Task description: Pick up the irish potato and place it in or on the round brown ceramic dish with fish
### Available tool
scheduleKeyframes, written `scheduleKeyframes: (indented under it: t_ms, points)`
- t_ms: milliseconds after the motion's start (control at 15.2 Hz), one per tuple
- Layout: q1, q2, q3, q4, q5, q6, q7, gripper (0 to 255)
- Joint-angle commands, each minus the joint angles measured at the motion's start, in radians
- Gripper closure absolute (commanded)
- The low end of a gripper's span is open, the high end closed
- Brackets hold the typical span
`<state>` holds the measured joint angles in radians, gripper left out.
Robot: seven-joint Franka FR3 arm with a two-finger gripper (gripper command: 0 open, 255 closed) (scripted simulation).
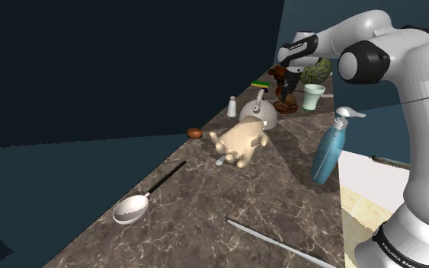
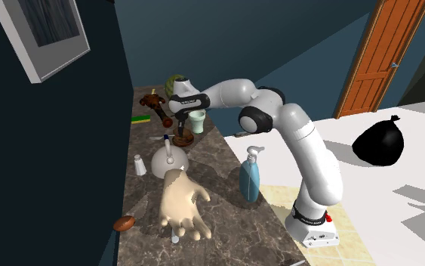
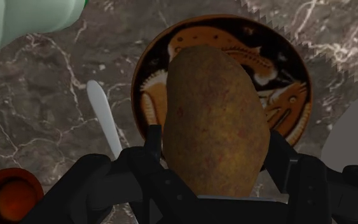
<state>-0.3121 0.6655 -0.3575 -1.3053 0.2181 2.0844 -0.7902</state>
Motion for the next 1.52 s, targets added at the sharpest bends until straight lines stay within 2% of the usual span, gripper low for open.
scheduleKeyframes:
  t_ms: [0, 330, 396, 726, 990, 1452]
  points:
    - [-0.001, 0.003, 0.000, 0.002, 0.001, 0.001, 0.000, 255]
    - [-0.001, 0.003, 0.000, 0.002, 0.001, 0.001, 0.000, 255]
    - [-0.001, 0.003, 0.000, 0.002, 0.001, 0.001, 0.000, 0]
    - [-0.001, 0.003, 0.000, 0.002, 0.001, 0.001, 0.000, 0]
    - [0.007, -0.054, -0.011, 0.037, -0.017, -0.088, 0.010, 0]
    - [0.007, -0.054, -0.011, 0.037, -0.017, -0.088, 0.010, 0]
